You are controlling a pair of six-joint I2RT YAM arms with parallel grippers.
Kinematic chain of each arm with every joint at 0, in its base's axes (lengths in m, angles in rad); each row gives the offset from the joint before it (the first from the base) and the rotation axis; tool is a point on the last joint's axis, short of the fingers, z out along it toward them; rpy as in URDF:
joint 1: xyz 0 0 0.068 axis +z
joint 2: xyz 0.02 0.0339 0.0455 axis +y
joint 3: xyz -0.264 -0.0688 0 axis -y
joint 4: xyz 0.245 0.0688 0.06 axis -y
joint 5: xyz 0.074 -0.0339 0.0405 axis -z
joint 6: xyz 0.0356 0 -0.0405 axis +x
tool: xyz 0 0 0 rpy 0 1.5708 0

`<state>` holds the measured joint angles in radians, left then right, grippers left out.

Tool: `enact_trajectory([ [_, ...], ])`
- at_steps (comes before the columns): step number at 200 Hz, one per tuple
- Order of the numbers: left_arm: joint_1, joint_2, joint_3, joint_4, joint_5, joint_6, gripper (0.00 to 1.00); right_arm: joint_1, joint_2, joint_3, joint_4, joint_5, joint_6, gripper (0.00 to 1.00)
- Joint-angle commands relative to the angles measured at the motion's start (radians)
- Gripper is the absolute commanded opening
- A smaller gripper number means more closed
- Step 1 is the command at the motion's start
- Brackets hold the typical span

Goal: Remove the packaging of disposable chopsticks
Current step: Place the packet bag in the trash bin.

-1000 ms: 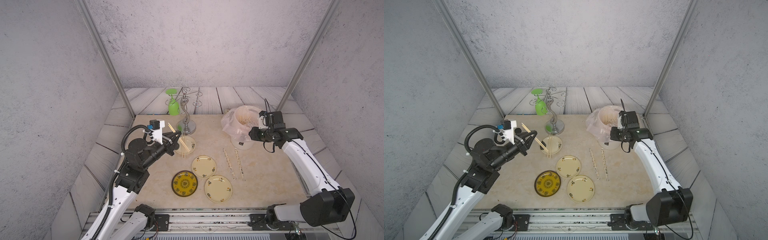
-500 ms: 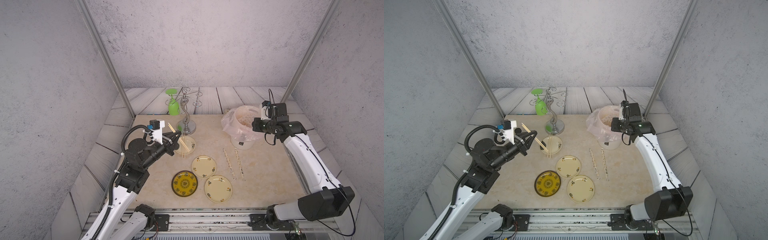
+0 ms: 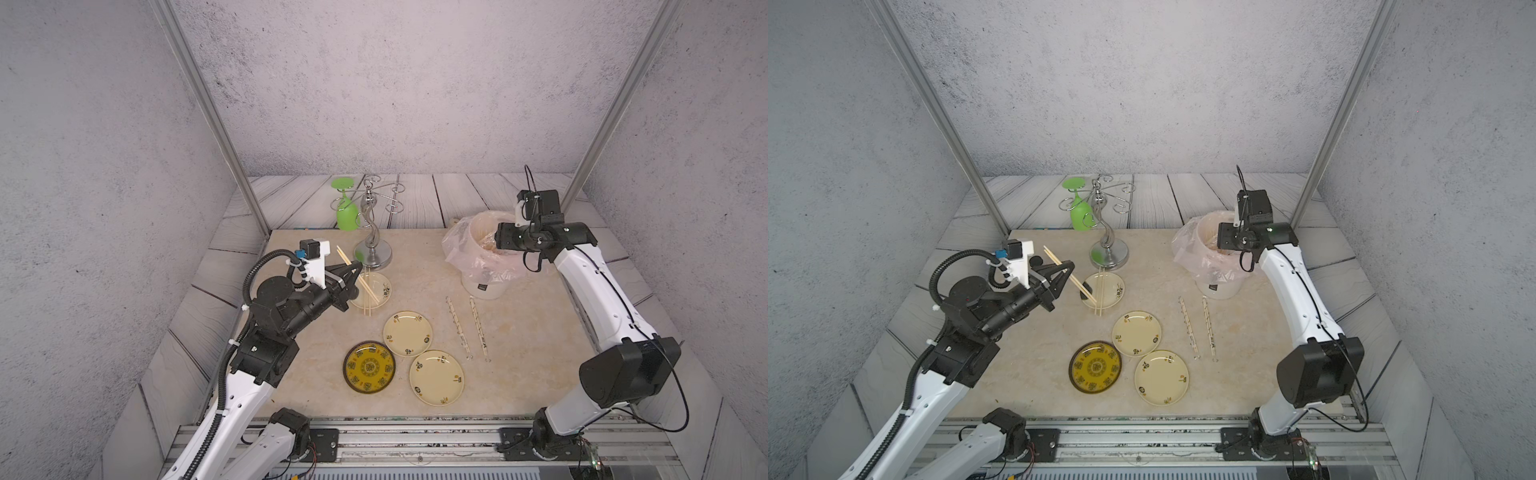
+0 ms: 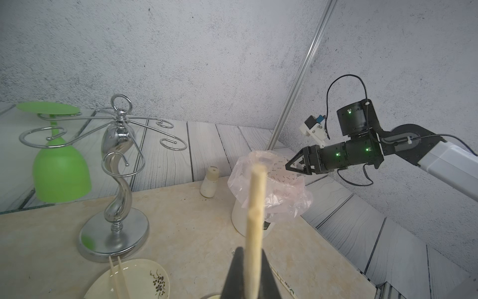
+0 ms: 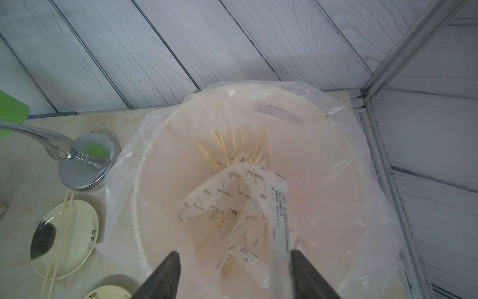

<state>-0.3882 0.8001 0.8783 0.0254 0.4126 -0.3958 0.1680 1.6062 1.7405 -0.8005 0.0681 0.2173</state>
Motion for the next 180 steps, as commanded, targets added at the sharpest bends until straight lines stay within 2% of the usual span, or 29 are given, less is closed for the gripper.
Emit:
enact_trajectory([
  [1, 0.008, 0.004, 0.029, 0.003, 0.011, 0.014, 0.00, 0.002, 0.006, 0.038, -0.022, 0.053, -0.021, 0.78],
  [15, 0.008, 0.004, 0.029, 0.002, 0.011, 0.015, 0.00, 0.002, 0.005, 0.028, -0.004, 0.070, -0.028, 0.88],
  [35, 0.008, 0.002, 0.030, 0.001, 0.012, 0.014, 0.00, 0.002, 0.046, 0.058, -0.022, 0.087, -0.038, 0.92],
  [73, 0.011, 0.004, 0.032, -0.001, 0.011, 0.018, 0.00, 0.002, 0.126, 0.166, -0.064, 0.089, -0.035, 0.95],
  [98, 0.012, 0.007, 0.031, -0.003, 0.007, 0.017, 0.00, 0.024, 0.096, 0.186, -0.051, 0.034, -0.019, 0.95],
  [121, 0.014, 0.014, 0.031, -0.004, 0.011, 0.015, 0.00, 0.089, 0.029, 0.175, -0.009, 0.011, -0.034, 0.92],
  [158, 0.014, 0.030, 0.031, 0.008, 0.042, 0.006, 0.00, 0.213, -0.111, 0.083, 0.048, -0.020, -0.061, 0.81],
  [169, 0.014, 0.036, 0.029, 0.019, 0.062, 0.000, 0.00, 0.250, -0.165, 0.017, 0.091, -0.085, -0.069, 0.77],
  [180, 0.014, 0.043, 0.031, 0.031, 0.094, -0.004, 0.00, 0.276, -0.227, -0.070, 0.168, -0.222, -0.075, 0.72],
])
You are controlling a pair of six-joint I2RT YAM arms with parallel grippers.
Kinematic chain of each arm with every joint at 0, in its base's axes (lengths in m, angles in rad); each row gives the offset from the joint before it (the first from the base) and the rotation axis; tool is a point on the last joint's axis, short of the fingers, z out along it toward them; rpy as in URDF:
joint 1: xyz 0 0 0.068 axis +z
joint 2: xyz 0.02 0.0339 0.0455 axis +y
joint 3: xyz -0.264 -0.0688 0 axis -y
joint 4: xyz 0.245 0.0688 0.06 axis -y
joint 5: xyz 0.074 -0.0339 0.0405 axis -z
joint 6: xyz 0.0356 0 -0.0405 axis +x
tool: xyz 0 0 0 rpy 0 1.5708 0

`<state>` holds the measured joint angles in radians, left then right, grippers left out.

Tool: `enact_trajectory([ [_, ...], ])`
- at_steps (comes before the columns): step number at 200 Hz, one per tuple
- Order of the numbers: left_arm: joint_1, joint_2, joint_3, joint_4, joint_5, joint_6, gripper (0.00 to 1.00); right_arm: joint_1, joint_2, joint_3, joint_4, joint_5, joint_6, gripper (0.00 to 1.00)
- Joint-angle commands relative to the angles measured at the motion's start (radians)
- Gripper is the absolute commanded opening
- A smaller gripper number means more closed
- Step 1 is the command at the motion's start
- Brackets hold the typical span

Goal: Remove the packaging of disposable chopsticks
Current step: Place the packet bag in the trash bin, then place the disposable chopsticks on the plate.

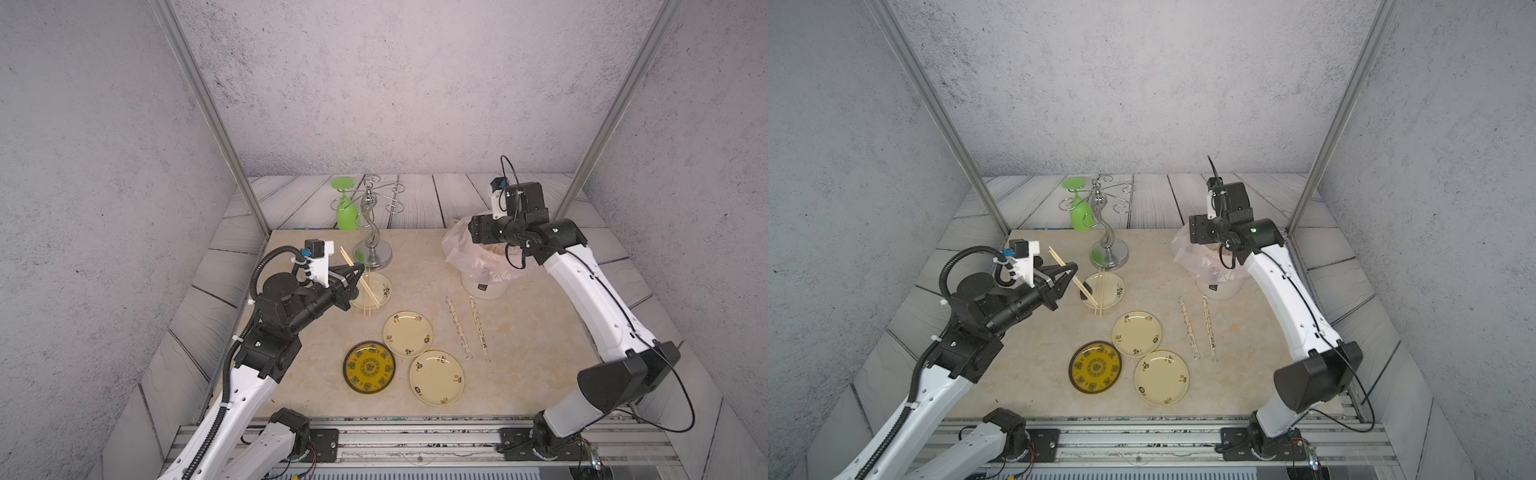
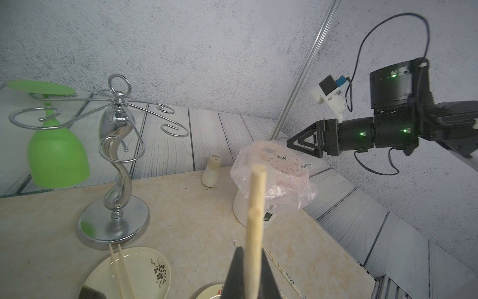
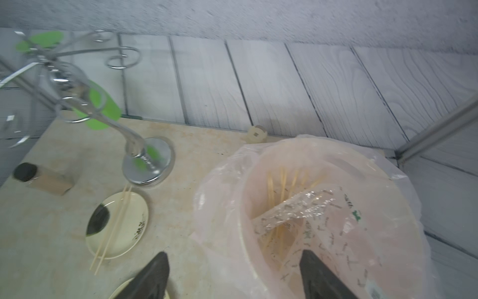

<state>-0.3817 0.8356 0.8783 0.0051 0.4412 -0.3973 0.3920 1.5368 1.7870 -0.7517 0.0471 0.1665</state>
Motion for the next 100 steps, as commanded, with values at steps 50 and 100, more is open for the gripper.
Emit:
enact_trajectory([
  [50, 0.007, 0.060, 0.033, 0.186, 0.348, -0.076, 0.00, 0.207, -0.300, -0.462, 0.518, -0.803, 0.023, 0.53],
  [100, 0.001, 0.114, 0.029, 0.322, 0.524, -0.191, 0.00, 0.377, -0.268, -0.506, 0.538, -0.764, -0.058, 0.55],
])
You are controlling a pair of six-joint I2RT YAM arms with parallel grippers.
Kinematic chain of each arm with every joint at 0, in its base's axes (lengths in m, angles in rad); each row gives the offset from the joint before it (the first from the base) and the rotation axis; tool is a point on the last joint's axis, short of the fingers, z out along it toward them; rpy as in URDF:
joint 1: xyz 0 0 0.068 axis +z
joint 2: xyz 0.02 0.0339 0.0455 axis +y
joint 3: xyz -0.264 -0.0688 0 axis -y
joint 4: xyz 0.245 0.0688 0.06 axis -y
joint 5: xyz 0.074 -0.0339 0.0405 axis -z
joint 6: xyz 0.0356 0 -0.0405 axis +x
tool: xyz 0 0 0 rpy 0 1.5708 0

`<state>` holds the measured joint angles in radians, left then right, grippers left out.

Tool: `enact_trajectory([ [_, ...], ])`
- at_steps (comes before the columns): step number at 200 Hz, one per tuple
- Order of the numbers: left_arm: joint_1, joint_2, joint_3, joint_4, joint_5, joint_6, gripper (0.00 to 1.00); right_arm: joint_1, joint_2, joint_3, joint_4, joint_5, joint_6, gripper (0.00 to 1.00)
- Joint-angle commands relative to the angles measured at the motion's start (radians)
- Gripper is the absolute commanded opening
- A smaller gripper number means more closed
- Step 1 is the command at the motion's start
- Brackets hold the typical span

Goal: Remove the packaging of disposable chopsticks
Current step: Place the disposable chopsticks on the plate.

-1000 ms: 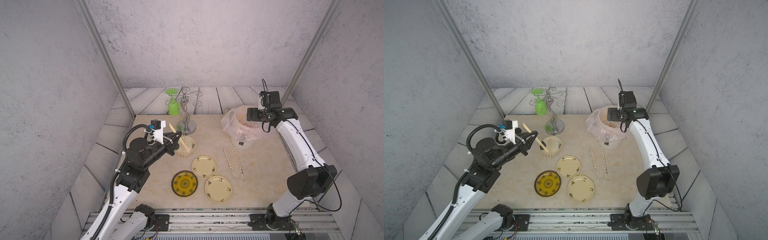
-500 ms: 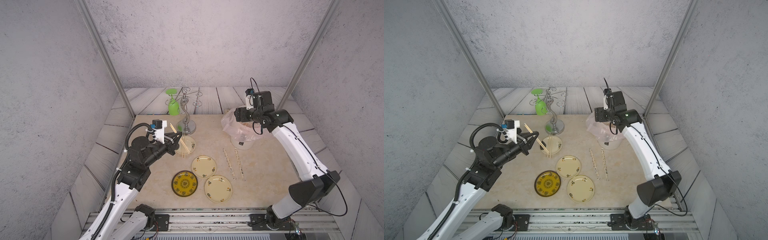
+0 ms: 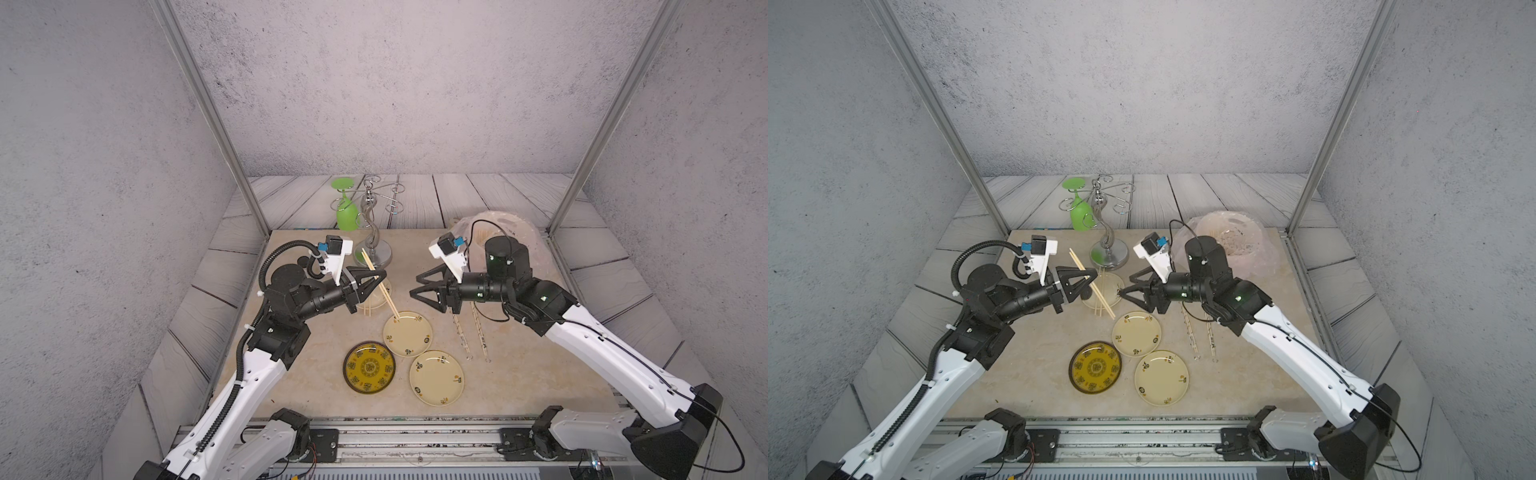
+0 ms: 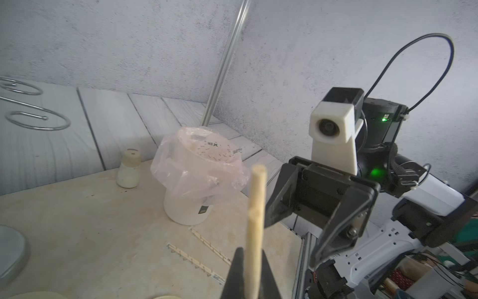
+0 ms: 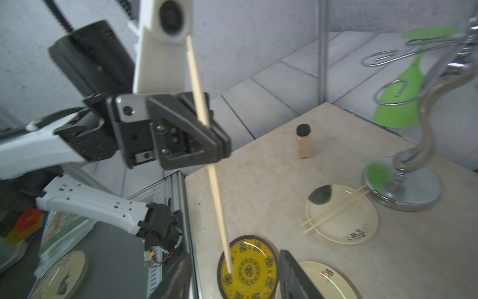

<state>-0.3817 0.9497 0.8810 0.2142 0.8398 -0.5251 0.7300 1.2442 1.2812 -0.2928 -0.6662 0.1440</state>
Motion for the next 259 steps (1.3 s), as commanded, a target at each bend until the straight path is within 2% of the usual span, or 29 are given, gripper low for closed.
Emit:
enact_trajectory([
  [1, 0.001, 0.000, 0.027, 0.114, 0.126, -0.063, 0.00, 0.041, 0.026, 0.000, 0.080, -0.049, -0.035, 0.55],
  [48, -0.015, 0.002, 0.030, 0.120, 0.170, -0.064, 0.00, 0.100, 0.100, 0.042, 0.079, -0.031, -0.033, 0.47],
  [73, -0.024, -0.003, 0.030, 0.118, 0.179, -0.058, 0.00, 0.108, 0.115, 0.047, 0.088, -0.033, -0.022, 0.37],
  [89, -0.026, -0.002, 0.032, 0.110, 0.177, -0.054, 0.00, 0.111, 0.122, 0.047, 0.099, -0.059, -0.012, 0.35],
  [104, -0.028, -0.005, 0.033, 0.109, 0.177, -0.052, 0.00, 0.112, 0.124, 0.042, 0.119, -0.079, 0.006, 0.26],
  [159, -0.033, -0.010, 0.035, 0.099, 0.177, -0.042, 0.00, 0.114, 0.139, 0.030, 0.160, -0.089, 0.055, 0.18],
  [184, -0.036, -0.017, 0.035, 0.093, 0.169, -0.034, 0.00, 0.114, 0.142, 0.030, 0.156, -0.089, 0.066, 0.00],
  [215, -0.035, -0.033, 0.032, 0.078, 0.146, -0.014, 0.00, 0.114, 0.128, 0.001, 0.170, -0.089, 0.105, 0.00],
  [259, -0.036, -0.035, 0.031, 0.031, 0.024, -0.022, 0.02, 0.114, 0.131, -0.067, 0.265, -0.138, 0.293, 0.00],
])
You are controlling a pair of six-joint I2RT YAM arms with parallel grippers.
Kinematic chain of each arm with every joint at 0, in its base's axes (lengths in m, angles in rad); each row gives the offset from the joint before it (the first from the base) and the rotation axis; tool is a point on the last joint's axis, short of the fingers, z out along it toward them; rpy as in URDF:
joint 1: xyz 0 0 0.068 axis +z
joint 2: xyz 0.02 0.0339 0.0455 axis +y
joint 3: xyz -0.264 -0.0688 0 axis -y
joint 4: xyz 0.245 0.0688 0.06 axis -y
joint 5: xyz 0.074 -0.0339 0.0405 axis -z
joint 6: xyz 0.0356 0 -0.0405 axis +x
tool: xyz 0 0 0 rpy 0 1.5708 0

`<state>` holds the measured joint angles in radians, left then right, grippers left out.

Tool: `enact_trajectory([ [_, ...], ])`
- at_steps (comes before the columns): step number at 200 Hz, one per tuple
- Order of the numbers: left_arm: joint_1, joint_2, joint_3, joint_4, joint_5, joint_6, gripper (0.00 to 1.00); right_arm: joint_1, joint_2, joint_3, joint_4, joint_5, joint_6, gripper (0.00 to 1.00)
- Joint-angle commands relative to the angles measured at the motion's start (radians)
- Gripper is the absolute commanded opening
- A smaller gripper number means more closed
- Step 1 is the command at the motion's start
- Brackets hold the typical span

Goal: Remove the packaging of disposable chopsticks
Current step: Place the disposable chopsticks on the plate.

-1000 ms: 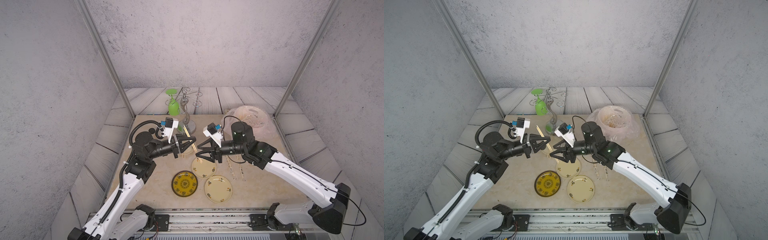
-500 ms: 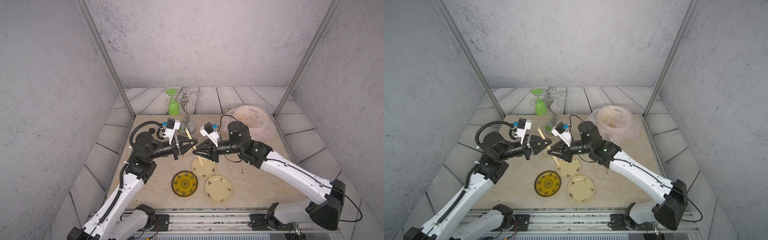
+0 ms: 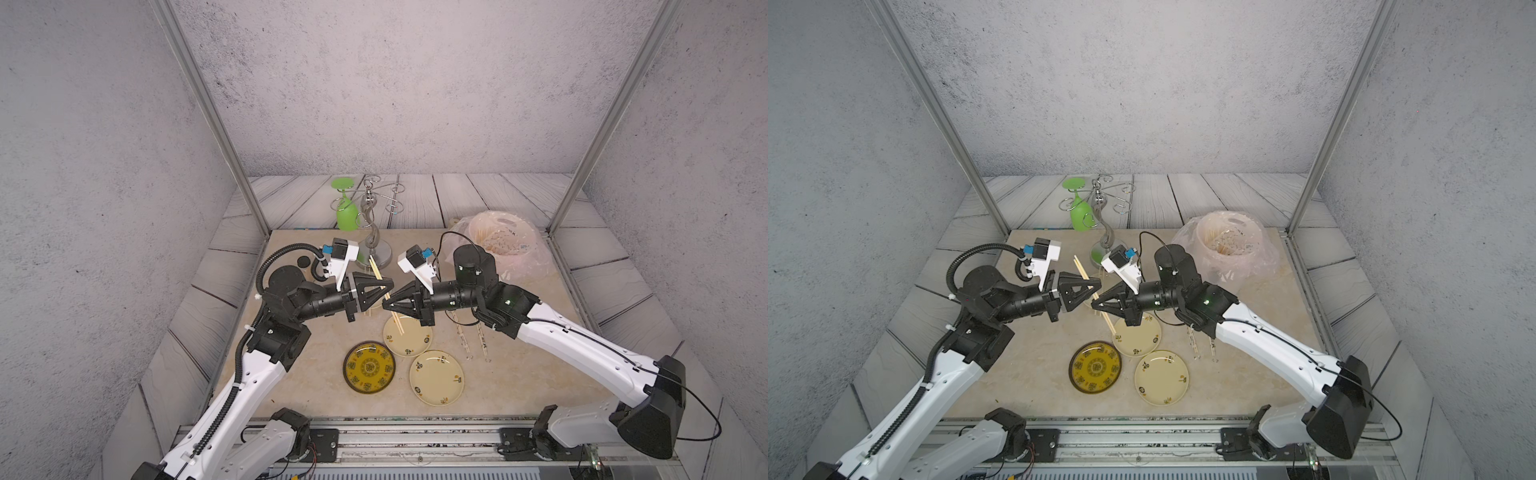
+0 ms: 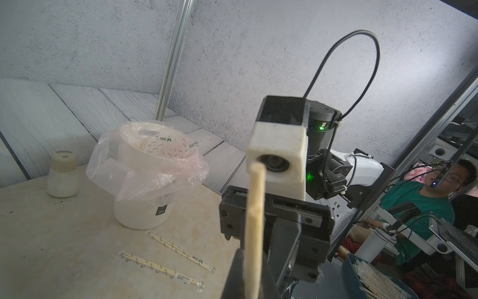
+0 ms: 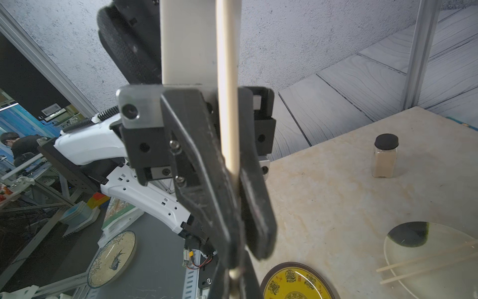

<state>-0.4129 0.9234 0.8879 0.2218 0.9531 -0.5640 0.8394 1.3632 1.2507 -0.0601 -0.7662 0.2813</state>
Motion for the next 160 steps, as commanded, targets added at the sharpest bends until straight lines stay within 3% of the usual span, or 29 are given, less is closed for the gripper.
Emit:
enact_trajectory([
  [1, -0.004, -0.007, 0.025, 0.023, -0.090, 0.016, 0.02, 0.004, 0.013, -0.038, 0.033, -0.039, 0.160, 0.00],
  [25, -0.005, 0.041, 0.036, 0.035, -0.073, -0.047, 0.02, 0.003, 0.021, -0.073, 0.103, -0.057, 0.271, 0.00],
  [119, 0.032, 0.189, 0.085, -0.128, -0.157, -0.134, 0.33, 0.000, 0.074, -0.129, 0.191, -0.011, 0.512, 0.00],
  [160, 0.074, 0.195, 0.084, -0.117, -0.167, -0.174, 0.61, -0.019, 0.103, -0.184, 0.269, 0.010, 0.615, 0.00],
])
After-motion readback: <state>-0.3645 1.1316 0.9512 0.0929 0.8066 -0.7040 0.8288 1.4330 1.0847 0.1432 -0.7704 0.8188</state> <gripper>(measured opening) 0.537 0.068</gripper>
